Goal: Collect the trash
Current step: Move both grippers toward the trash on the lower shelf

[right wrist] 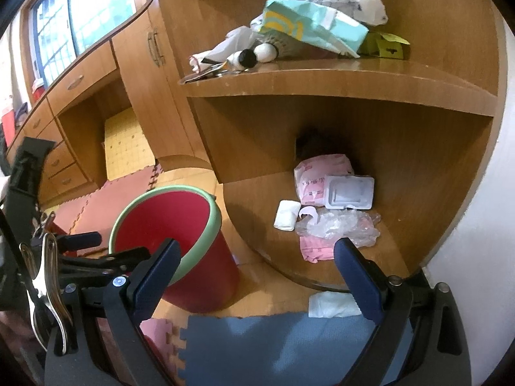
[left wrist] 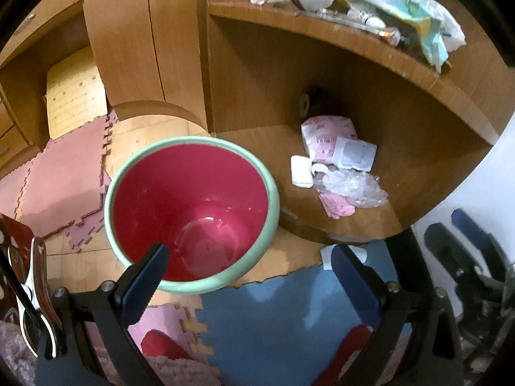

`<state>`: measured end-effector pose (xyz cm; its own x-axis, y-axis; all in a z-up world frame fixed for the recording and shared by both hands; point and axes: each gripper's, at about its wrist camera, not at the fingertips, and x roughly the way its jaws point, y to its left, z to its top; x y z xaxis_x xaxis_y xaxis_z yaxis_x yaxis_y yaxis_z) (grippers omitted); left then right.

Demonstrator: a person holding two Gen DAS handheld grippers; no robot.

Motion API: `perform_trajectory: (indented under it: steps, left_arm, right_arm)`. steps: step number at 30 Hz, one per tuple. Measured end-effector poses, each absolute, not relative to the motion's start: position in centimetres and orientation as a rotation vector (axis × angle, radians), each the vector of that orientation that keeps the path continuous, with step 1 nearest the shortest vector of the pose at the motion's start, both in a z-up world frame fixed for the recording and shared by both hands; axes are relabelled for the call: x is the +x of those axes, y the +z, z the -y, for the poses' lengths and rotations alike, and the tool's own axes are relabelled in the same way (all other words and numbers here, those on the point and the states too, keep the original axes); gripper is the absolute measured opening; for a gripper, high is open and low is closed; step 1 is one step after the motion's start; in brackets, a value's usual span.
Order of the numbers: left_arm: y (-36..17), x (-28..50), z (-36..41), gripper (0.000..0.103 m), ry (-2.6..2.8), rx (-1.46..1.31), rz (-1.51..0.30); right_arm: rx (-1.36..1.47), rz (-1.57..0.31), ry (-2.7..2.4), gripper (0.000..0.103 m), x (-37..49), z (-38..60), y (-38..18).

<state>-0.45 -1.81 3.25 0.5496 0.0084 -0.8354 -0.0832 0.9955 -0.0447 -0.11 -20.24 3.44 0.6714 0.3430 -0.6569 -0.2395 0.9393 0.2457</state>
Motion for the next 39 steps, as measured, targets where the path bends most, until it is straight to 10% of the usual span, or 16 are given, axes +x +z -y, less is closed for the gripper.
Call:
perform_trajectory:
  steps: [18, 39]
  left_arm:
    - [4.4, -0.6, 5.6, 0.103, -0.146, -0.137, -1.077]
    - [0.4, 10.2, 8.5, 0.100, -0.025, -0.108, -1.079]
  right_arm:
    - [0.262, -0.798, 0.164, 0.098, 0.1, 26.2, 2.8]
    - [0.478, -1.256, -0.007, 0.098, 7.6, 28.4, -5.5]
